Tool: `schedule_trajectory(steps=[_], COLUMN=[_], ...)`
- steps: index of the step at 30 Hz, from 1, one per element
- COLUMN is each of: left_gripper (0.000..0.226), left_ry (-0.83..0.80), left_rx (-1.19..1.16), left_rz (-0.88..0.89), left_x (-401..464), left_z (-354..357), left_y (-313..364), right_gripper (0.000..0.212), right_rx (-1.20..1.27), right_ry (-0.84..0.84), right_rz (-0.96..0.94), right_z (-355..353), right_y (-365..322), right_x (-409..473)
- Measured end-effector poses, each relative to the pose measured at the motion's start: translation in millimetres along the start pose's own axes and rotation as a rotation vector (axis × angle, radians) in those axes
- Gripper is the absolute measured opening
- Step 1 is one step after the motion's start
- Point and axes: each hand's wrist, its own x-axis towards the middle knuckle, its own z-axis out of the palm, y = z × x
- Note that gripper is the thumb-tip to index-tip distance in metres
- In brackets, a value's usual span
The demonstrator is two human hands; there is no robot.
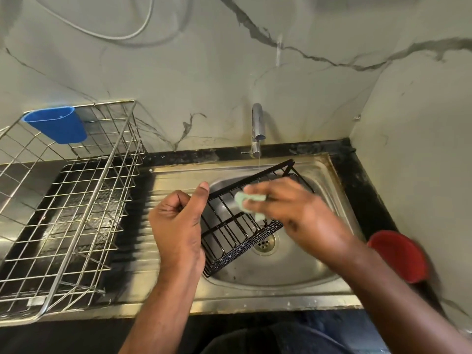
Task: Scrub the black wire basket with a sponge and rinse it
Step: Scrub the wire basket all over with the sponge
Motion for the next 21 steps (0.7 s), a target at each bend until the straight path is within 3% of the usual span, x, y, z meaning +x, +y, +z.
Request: schedule_trajectory(steps=[2,7,10,13,17,21], left_gripper=[0.047,0.048,0.047,0.047,0.049,0.050], left_ry=[0.012,0.045,0.044,0.066,0.070,0.053], left_rx=[-0.016,-0.037,-0.026,-0.041,-0.043,-0.064], left_rz=[-0.016,-0.073,-0.074,-0.125,-0.168,-0.194], left_x=[0,4,5,4,4,2], left_z=[-1,-8,-9,-6,-4,-5], left_y=[1,-1,-5,-7,-5,-4], right_gripper=[0.062,0.045,0.047,0.043,0.053,0.048], right_rx=[0.012,-0.066,-0.111,-0.099,-0.072,-0.136], right_ry=[-0.104,0.102,0.122,0.111,-0.028,0.110], right_rz=[-0.045,0.155,0.298,0.172,-0.004,0.225], right_z=[5,-6,-9,-5,4,-5], right_y=[-2,51,68,37,9,47], right_x=[-4,-15,-18,-16,-19,-26])
